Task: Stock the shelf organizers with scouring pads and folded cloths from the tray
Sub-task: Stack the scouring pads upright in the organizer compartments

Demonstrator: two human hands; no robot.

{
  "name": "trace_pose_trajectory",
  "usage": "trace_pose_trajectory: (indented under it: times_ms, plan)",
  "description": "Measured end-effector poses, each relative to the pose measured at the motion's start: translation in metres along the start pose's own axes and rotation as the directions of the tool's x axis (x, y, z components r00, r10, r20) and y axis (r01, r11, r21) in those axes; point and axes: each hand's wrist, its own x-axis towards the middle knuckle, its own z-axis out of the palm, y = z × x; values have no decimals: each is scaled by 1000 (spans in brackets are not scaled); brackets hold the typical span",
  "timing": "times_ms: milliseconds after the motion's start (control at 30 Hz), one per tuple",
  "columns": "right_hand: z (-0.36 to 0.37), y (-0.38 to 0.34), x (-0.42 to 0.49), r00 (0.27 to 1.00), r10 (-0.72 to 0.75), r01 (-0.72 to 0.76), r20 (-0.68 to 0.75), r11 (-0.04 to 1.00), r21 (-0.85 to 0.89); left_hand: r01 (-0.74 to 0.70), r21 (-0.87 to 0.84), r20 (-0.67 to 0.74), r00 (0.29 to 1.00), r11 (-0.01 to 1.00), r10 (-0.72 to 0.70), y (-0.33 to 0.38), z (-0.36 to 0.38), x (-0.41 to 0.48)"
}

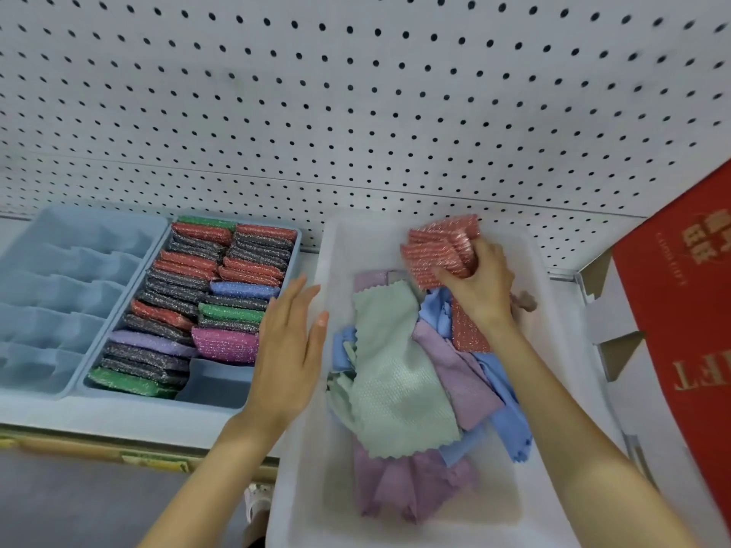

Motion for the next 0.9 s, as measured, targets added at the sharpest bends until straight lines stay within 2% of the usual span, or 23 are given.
trace_pose_trajectory:
  times_ms: [33, 67, 133, 167, 200, 267, 300, 400, 500, 567, 600, 633, 700, 800, 900]
  plan:
    - [-9, -8, -5, 999, 33, -28, -36, 990, 137, -19, -16, -26, 999, 1000, 18, 7, -2, -1]
    - [-20, -19, -13, 995, 96, -88, -7, 935, 343, -4, -90, -29, 1000, 996, 1, 17, -5, 0]
    - [-38, -38, -34, 966, 118, -247, 229, 675, 695, 93, -328, 25, 996, 940, -90, 44, -7, 6]
    - [-42, -43, -47, 938, 85, -319, 335, 585, 745, 170, -453, 89, 985, 875, -145, 56, -6, 10]
    - [-43, -48, -60, 913, 37, -357, 407, 559, 748, 254, -556, 180, 966, 791, -184, 67, -6, 15]
    - [-43, -55, -86, 885, -51, -358, 463, 562, 745, 412, -657, 364, 907, 631, -212, 80, -2, 21]
    - [-42, -57, -96, 877, -72, -357, 475, 565, 744, 457, -674, 409, 885, 581, -221, 84, 0, 21]
    - [-42, -51, -100, 883, -30, -344, 468, 637, 690, 484, -693, 386, 875, 534, -292, 84, 1, 14]
    - [-40, -16, -76, 951, 162, -285, 262, 786, 549, 498, -739, 324, 853, 454, -409, 70, -9, 9]
    - [-28, 19, -64, 987, 147, -158, 69, 965, 208, 476, -777, 258, 838, 413, -481, 60, -20, 5]
    - [-19, 31, -62, 994, 109, -109, 12, 994, 0, 458, -794, 225, 832, 399, -508, 56, -25, 3]
    - [-8, 41, -63, 997, 69, -71, -15, 984, -163, 441, -810, 198, 826, 385, -528, 54, -29, 0]
    - [7, 43, -66, 997, 44, -63, -64, 946, -318, 414, -829, 158, 819, 377, -552, 52, -36, -5]
    - [10, 33, -58, 989, 110, -137, -98, 934, -330, 395, -828, 102, 803, 397, -587, 45, -41, -9]
    - [7, 36, -44, 976, 205, -215, -75, 961, -173, 359, -846, 44, 784, 393, -619, 35, -49, -12]
